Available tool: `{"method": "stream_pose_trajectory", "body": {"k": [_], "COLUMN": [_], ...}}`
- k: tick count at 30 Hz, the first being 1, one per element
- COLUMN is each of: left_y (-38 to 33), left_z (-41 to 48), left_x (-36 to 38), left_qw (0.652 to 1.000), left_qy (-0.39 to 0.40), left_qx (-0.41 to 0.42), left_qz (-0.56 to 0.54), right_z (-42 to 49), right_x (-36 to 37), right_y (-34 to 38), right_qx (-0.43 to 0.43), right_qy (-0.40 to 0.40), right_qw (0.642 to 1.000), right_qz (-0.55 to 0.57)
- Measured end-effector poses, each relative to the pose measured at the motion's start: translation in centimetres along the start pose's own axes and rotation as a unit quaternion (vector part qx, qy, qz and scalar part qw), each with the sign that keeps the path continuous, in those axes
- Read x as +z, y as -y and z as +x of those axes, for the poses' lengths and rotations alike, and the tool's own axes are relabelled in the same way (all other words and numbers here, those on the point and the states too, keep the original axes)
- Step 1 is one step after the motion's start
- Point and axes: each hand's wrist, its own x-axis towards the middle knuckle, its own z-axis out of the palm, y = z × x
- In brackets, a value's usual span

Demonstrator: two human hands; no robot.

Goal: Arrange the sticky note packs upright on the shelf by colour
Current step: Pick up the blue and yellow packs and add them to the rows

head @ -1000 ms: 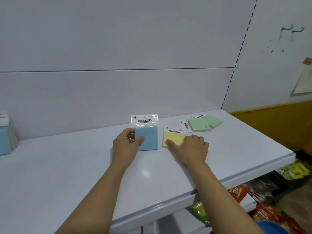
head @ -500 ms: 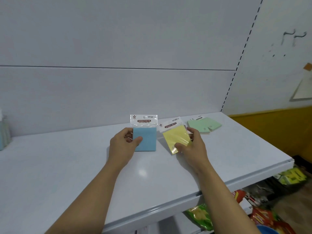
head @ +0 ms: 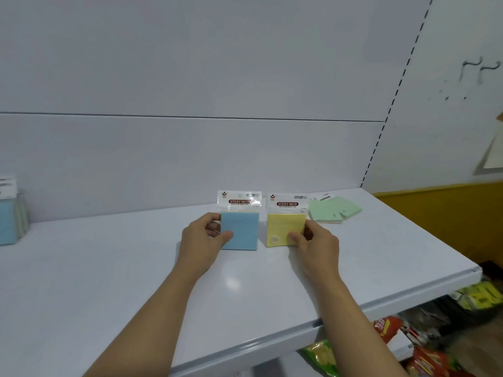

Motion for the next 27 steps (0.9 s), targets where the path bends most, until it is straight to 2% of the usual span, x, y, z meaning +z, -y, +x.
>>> {"method": "stream_pose_trajectory", "body": {"k": [9, 15, 27], "left_y": [-0.3, -1.1, -0.6], "left_z": [0.1, -0.7, -2.4], "left_x": [-0.1, -1.4, -11.0], "left_qw": [0.999, 0.993, 0.992], "left_qy": [-0.001, 0.039, -0.046], "left_qx": [-0.031, -0.081, -0.095], "left_qz": [-0.037, -0.081, -0.064], "right_z": [0.0, -0.8, -0.9], "right_x": [-0.4, -0.8, 2.1], "right_y": [0.4, 1.1, 5.4], "right_qx": [0.027, 0.004, -0.065], "right_qy": [0.004, 0.013, 0.086], "right_qw": [0.998, 0.998, 0.994], "right_qz": [0.049, 0.066, 0.032]}}
